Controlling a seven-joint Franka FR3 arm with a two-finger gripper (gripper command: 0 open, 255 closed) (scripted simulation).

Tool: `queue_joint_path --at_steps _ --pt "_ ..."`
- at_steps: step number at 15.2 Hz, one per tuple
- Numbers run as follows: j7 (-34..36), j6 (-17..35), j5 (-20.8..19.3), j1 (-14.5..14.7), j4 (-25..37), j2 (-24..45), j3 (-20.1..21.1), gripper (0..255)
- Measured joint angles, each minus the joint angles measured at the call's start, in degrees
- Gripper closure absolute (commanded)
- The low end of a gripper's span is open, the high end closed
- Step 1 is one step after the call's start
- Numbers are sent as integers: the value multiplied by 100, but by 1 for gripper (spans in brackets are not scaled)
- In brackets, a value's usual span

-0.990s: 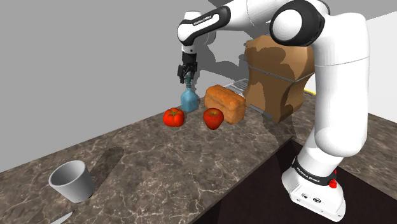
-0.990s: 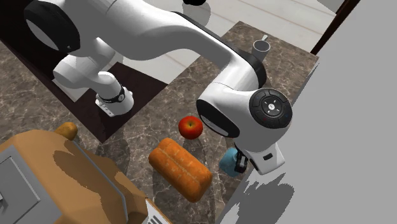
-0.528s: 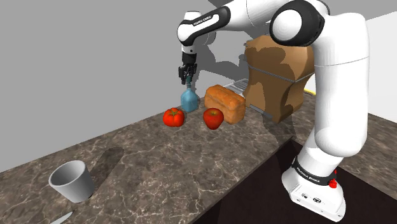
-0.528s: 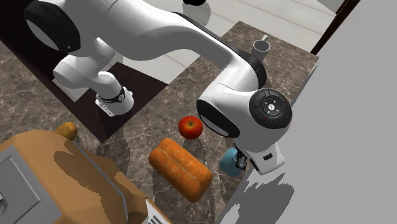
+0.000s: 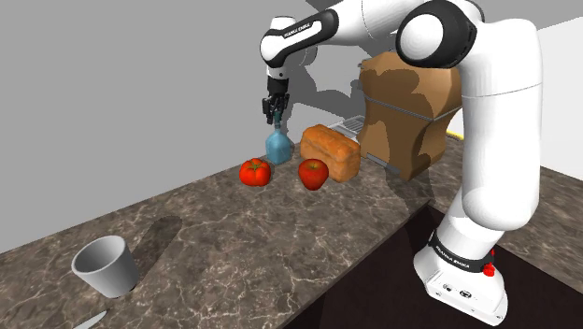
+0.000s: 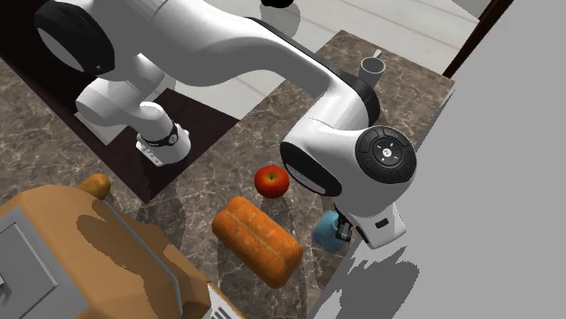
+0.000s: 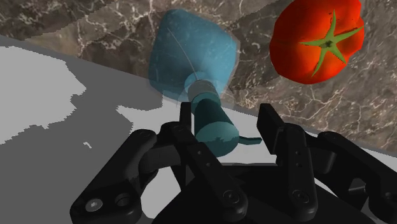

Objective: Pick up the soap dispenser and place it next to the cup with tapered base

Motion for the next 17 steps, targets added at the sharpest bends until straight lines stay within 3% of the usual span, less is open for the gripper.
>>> queue_joint_path --at_steps 17 --pt "125 -1067 -59 -16 922 -153 -19 255"
